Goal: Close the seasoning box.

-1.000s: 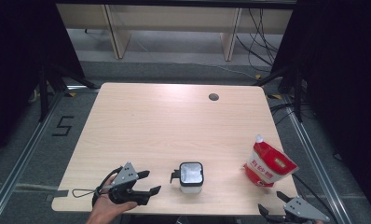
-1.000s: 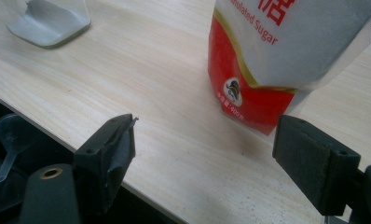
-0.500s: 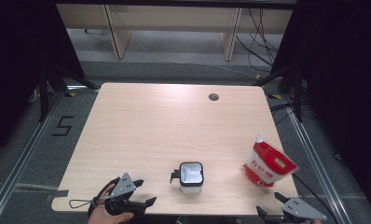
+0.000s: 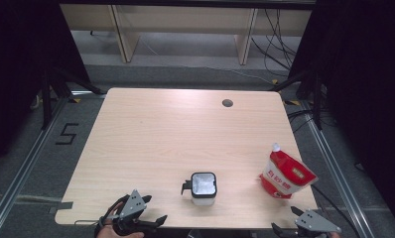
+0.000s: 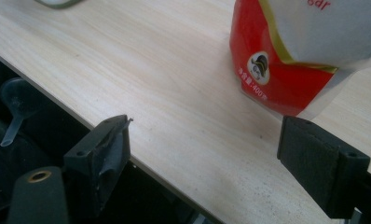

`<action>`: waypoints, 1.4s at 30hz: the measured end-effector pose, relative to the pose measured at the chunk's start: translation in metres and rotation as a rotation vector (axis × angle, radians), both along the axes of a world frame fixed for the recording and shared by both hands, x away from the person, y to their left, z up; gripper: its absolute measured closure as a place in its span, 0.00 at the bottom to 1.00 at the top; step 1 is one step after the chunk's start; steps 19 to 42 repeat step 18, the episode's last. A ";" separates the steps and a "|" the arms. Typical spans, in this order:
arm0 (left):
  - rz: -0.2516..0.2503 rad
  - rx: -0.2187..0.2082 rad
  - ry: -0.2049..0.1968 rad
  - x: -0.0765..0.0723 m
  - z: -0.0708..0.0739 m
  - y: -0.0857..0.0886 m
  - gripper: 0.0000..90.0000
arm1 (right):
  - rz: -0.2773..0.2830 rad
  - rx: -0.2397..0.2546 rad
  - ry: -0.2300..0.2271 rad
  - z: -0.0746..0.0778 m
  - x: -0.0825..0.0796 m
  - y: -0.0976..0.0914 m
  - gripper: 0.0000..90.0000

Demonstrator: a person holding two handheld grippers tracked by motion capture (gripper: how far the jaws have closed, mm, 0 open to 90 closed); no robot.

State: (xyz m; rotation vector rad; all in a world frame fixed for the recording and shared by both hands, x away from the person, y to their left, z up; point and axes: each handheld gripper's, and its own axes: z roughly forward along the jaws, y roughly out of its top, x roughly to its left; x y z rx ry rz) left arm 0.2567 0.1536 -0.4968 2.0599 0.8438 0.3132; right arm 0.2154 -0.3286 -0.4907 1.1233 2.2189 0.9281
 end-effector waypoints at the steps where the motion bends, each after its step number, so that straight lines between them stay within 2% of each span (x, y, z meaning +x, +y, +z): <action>1: 0.000 0.000 0.000 0.000 0.000 0.000 0.21 | 0.000 0.000 0.000 0.000 0.000 0.000 0.20; 4: -0.006 0.000 -0.013 0.001 -0.001 -0.001 0.21 | -0.002 0.008 0.005 0.000 0.000 0.000 0.20; 5: -0.021 0.027 -0.014 0.002 0.000 0.001 0.21 | 0.000 0.012 0.006 0.000 0.000 0.000 0.20; 6: -0.004 0.014 0.003 0.002 0.000 0.001 0.21 | -0.002 0.009 0.007 0.000 0.000 0.000 0.20; 7: -0.015 0.024 -0.020 0.003 0.000 0.002 0.21 | -0.009 0.010 0.011 0.000 0.000 0.000 0.20; 9: -0.008 0.032 -0.013 0.002 0.001 0.002 0.21 | -0.006 0.009 0.007 0.000 0.000 -0.001 0.20; 11: 0.000 0.025 -0.005 0.002 0.000 0.001 0.21 | -0.011 0.013 0.004 0.000 0.000 -0.002 0.20; 12: 0.007 -0.008 -0.002 0.001 -0.001 -0.001 0.21 | -0.019 0.012 0.013 0.000 0.000 -0.002 0.20; 13: -0.002 0.013 -0.002 0.001 -0.001 0.000 0.21 | -0.017 0.006 0.005 0.000 0.000 -0.002 0.20; 15: -0.003 0.018 -0.006 0.002 0.000 0.000 0.21 | -0.017 0.006 0.006 0.000 0.000 -0.002 0.20; 42: 0.001 0.011 -0.001 0.002 0.000 0.000 0.21 | -0.018 0.009 0.012 0.000 0.000 -0.002 0.20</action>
